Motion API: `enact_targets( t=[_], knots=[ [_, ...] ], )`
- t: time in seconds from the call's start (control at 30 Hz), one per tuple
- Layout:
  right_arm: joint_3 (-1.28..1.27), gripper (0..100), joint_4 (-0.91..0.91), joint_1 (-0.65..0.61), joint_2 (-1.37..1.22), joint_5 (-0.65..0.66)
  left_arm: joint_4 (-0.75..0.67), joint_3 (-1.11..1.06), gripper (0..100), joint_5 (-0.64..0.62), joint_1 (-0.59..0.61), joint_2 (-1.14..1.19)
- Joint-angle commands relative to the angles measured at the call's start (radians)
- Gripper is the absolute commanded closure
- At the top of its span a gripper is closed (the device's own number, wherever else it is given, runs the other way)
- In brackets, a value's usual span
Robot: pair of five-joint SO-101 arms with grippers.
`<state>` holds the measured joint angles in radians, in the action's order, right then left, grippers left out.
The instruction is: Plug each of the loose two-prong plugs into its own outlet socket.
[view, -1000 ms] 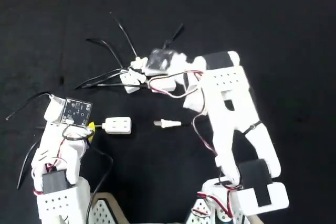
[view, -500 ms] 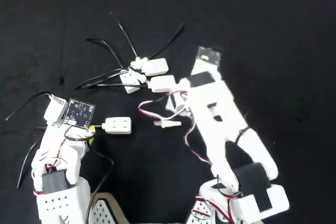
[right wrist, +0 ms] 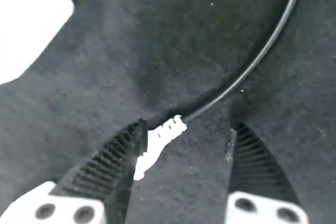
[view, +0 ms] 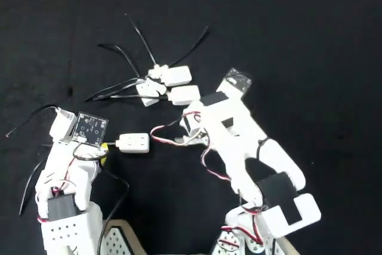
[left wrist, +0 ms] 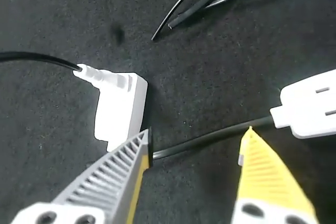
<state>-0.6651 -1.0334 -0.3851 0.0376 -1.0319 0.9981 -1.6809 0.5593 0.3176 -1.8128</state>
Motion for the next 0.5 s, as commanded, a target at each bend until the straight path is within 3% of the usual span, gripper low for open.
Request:
enact_targets(
  t=[0.0, 0.1, 0.27, 0.47],
  knots=[
    [0.004, 75.9, -0.002, -0.012, -0.001, -0.009, 0.006, -0.018, 73, 0.011, -0.013, -0.002],
    [0.004, 78.2, -0.002, -0.008, -0.001, -0.009, 0.006, -0.018, 73, 0.011, -0.013, -0.002],
    [0.002, 98.3, 0.000, -0.005, -0.001, -0.009, 0.006, -0.018, 73, 0.011, -0.013, -0.002],
    [-0.004, 98.5, 0.011, -0.005, -0.001, -0.008, 0.008, -0.018, 73, 0.011, -0.013, -0.002]
  ],
)
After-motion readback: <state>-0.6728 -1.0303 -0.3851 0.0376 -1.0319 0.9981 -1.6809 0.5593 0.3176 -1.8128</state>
